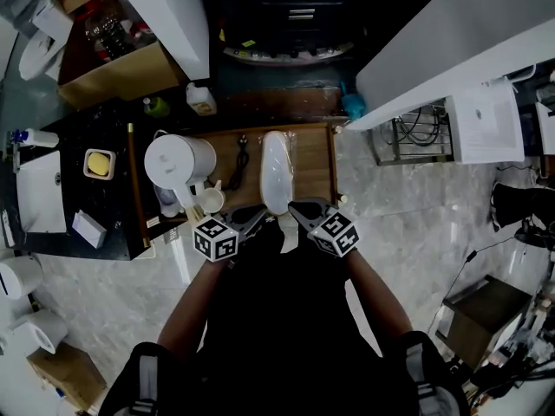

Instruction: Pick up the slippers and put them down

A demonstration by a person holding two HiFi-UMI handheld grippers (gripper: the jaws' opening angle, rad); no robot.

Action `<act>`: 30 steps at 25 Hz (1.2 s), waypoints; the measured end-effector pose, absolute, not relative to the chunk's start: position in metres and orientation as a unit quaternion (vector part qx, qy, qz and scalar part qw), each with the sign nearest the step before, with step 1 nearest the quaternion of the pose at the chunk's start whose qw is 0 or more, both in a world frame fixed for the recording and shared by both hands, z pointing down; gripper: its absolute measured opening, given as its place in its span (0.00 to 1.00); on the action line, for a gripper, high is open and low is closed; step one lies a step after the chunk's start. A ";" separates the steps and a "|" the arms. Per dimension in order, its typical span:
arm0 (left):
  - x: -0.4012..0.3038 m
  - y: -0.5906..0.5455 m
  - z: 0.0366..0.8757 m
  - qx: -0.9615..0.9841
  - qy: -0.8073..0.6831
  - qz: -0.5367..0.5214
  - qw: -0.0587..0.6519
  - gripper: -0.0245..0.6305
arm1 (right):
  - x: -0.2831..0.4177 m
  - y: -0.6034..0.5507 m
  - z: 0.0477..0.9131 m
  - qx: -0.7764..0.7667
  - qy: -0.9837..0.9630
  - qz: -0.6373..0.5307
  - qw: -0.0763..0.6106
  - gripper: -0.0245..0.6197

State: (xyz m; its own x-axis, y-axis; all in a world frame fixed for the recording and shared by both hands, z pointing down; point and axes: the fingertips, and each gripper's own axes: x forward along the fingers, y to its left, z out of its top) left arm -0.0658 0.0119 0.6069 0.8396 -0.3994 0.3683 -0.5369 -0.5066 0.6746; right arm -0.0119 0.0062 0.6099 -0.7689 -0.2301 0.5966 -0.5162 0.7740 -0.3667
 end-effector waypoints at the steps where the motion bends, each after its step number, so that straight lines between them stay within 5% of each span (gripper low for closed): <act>1: -0.065 0.011 0.610 0.863 -0.271 0.082 0.418 0.06 | -0.012 0.005 0.614 0.207 -0.901 0.268 0.270 0.05; 7: -0.060 0.006 0.636 0.854 -0.275 0.094 0.431 0.07 | -0.010 -0.007 0.638 0.213 -0.894 0.282 0.275 0.11; 11: -0.059 0.002 0.654 0.845 -0.281 0.107 0.442 0.21 | -0.009 -0.011 0.658 0.212 -0.886 0.294 0.289 0.18; 30: -0.066 -0.018 0.730 0.797 -0.308 0.157 0.495 0.42 | -0.001 -0.025 0.732 0.215 -0.848 0.350 0.334 0.43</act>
State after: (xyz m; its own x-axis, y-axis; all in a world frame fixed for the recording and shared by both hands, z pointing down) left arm -0.0664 -0.0176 0.7302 0.7608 -0.3356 0.5556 -0.6468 -0.3211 0.6918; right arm -0.0009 -0.0255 0.7320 -0.6845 -0.1306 0.7173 -0.5982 0.6629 -0.4502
